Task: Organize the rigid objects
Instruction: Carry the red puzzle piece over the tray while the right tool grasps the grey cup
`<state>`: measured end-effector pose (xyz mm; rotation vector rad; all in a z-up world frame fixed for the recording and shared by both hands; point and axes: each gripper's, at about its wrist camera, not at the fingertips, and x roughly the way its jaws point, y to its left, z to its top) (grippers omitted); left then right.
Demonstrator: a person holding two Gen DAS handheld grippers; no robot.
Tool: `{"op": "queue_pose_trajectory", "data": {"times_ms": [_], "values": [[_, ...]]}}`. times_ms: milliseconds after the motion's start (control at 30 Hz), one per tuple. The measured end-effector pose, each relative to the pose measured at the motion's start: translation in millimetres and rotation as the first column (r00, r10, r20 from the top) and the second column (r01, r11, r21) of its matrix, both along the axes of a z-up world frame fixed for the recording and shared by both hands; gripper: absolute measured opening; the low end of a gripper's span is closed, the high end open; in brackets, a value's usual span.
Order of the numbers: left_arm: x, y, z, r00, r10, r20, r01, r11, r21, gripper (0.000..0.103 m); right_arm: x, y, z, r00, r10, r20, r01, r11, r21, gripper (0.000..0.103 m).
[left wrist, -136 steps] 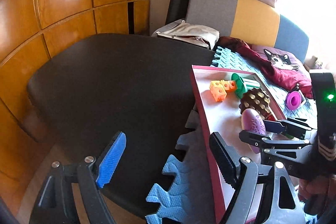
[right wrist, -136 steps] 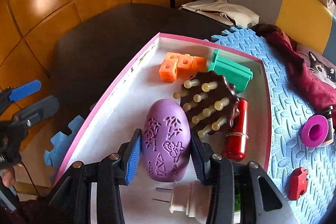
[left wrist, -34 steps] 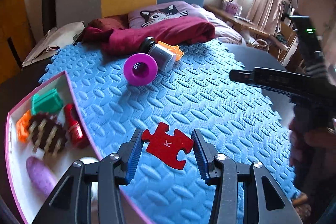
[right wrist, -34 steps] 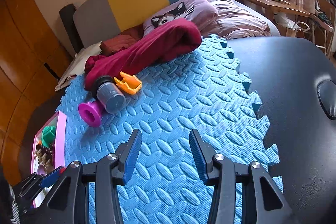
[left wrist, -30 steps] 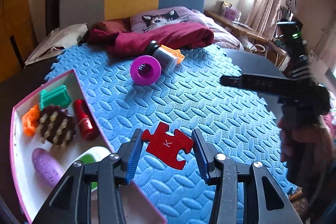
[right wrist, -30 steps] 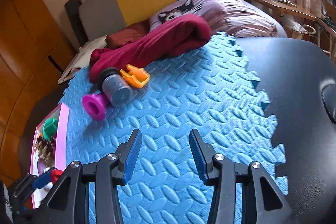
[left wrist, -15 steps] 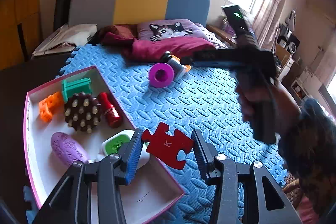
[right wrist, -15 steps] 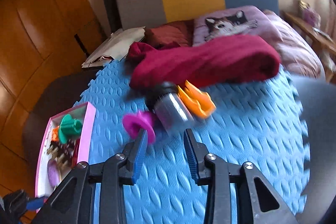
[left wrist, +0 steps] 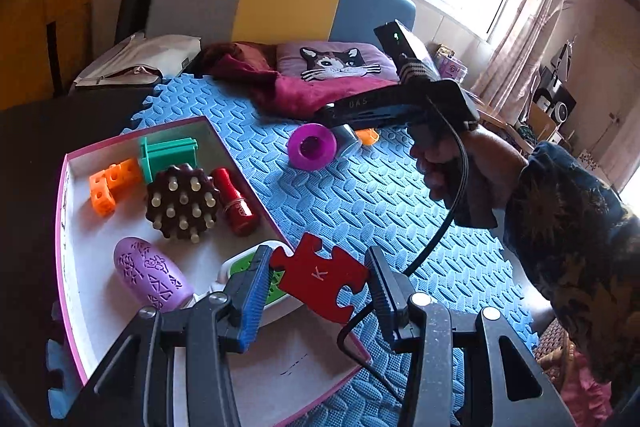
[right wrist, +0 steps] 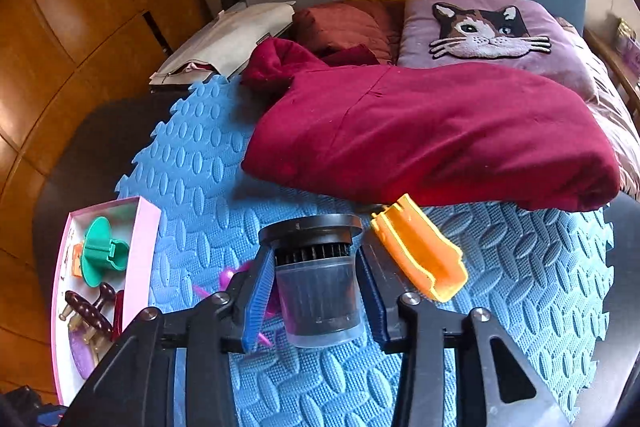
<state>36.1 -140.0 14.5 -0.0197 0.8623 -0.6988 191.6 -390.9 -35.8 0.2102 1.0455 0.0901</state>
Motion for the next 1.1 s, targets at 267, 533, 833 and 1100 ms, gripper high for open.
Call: {"op": "queue_pose_trajectory", "data": {"times_ms": [267,533,833,1100], "values": [[-3.0,11.4,-0.6,1.000,0.025,-0.001,-0.025,1.000,0.000,0.048,-23.7,8.0,-2.8,1.000,-0.016,0.004,0.016,1.000,-0.018,0.047],[-9.1,19.7,-1.1,0.999,0.040,0.009,-0.040,0.999,0.004,0.048,-98.2,21.5,-1.1,0.999,0.033,-0.004,-0.034,0.993,-0.116,0.046],[-19.2,27.7,-2.9,0.998,0.060,0.020,-0.061,0.998,0.027,0.048,-137.8,21.6,-12.3,0.995,0.006,0.097,0.001,0.998,-0.068,0.047],[-21.6,33.1,-4.9,0.996,0.085,0.016,-0.085,0.996,0.037,0.048,-132.3,11.2,-22.3,0.997,-0.027,0.073,0.030,0.999,-0.034,0.047]]}}
